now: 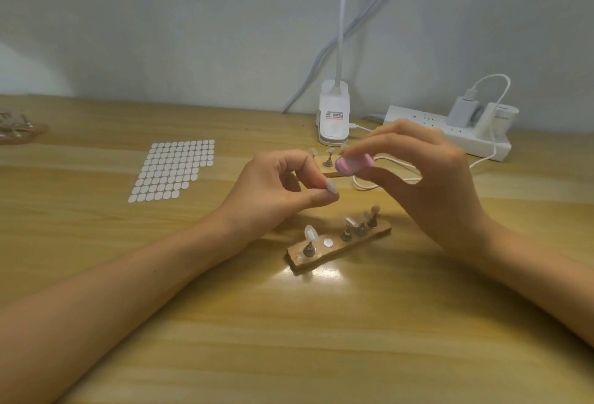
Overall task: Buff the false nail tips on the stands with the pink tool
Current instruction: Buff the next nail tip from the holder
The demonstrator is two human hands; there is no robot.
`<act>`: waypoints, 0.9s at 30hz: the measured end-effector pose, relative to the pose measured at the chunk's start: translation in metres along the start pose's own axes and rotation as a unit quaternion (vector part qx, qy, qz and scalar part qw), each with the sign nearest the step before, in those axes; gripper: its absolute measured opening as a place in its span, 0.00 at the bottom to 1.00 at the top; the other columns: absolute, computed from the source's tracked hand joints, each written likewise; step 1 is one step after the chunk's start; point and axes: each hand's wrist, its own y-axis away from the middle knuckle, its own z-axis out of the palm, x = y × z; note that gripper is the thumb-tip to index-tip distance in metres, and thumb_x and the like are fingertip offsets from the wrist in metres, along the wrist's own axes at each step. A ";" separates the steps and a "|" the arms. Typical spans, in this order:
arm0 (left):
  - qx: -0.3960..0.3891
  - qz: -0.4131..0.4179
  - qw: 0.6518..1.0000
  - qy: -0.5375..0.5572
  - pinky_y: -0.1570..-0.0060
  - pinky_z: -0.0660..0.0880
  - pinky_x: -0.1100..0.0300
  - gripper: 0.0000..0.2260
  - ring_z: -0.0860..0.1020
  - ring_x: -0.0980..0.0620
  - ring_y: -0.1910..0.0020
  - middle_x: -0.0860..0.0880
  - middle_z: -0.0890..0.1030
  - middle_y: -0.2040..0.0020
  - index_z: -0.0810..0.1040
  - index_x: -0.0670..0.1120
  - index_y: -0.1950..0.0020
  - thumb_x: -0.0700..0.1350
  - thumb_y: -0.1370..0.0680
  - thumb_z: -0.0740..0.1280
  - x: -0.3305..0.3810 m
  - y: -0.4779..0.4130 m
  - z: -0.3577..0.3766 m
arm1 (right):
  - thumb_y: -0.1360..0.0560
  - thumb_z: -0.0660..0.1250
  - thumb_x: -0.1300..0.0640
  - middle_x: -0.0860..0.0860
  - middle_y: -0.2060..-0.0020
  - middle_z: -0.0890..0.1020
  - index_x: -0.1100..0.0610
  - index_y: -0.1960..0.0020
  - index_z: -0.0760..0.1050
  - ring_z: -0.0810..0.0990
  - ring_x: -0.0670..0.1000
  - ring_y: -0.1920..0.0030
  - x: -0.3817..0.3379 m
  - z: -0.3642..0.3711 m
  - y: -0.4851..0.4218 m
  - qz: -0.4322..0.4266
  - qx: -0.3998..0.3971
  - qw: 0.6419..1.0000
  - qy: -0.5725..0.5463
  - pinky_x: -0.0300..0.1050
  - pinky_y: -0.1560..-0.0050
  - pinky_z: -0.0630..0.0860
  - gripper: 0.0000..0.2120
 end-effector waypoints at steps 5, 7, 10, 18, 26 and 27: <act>0.006 0.000 1.000 0.008 0.58 0.74 0.40 0.10 0.74 0.43 0.61 0.45 0.83 0.63 0.80 0.51 0.66 0.45 0.32 0.80 0.001 -0.001 0.001 | 0.25 0.72 0.54 0.48 0.53 0.84 0.54 0.49 0.85 0.81 0.49 0.50 -0.005 0.010 0.002 -0.051 -0.028 0.998 0.031 0.57 0.45 0.73 0.07; 0.008 -0.001 1.000 0.012 0.53 0.76 0.38 0.10 0.75 0.43 0.60 0.44 0.84 0.61 0.82 0.50 0.65 0.41 0.30 0.80 0.000 -0.001 0.001 | 0.25 0.72 0.55 0.49 0.53 0.83 0.56 0.49 0.84 0.82 0.50 0.51 0.003 0.002 -0.001 -0.005 -0.009 1.000 0.005 0.64 0.49 0.74 0.07; 0.005 0.014 1.000 0.005 0.60 0.72 0.44 0.10 0.72 0.44 0.62 0.52 0.82 0.65 0.81 0.54 0.68 0.48 0.33 0.81 0.001 0.000 0.001 | 0.24 0.72 0.54 0.48 0.53 0.83 0.53 0.47 0.84 0.80 0.47 0.50 -0.005 0.005 0.002 -0.038 -0.020 0.999 -0.014 0.59 0.47 0.74 0.07; 0.003 0.013 1.000 0.009 0.59 0.67 0.48 0.08 0.71 0.44 0.62 0.51 0.81 0.66 0.80 0.52 0.68 0.48 0.33 0.79 0.002 0.001 0.001 | 0.24 0.72 0.54 0.49 0.54 0.83 0.55 0.49 0.84 0.81 0.49 0.51 -0.008 0.007 0.003 -0.034 -0.019 0.999 -0.031 0.57 0.47 0.74 0.06; 0.003 0.020 1.000 0.000 0.65 0.67 0.47 0.08 0.67 0.41 0.68 0.52 0.81 0.68 0.81 0.53 0.68 0.47 0.33 0.78 0.002 0.002 0.001 | 0.25 0.72 0.54 0.48 0.53 0.82 0.55 0.48 0.84 0.80 0.47 0.50 -0.006 0.005 0.004 -0.026 -0.021 0.999 -0.020 0.56 0.46 0.73 0.07; 0.003 0.022 1.000 -0.005 0.65 0.67 0.49 0.08 0.66 0.41 0.68 0.54 0.81 0.68 0.81 0.53 0.68 0.48 0.34 0.79 0.002 0.002 0.001 | 0.24 0.71 0.53 0.48 0.53 0.83 0.54 0.48 0.84 0.80 0.46 0.50 -0.008 0.008 0.005 -0.039 -0.030 0.999 -0.011 0.53 0.45 0.71 0.08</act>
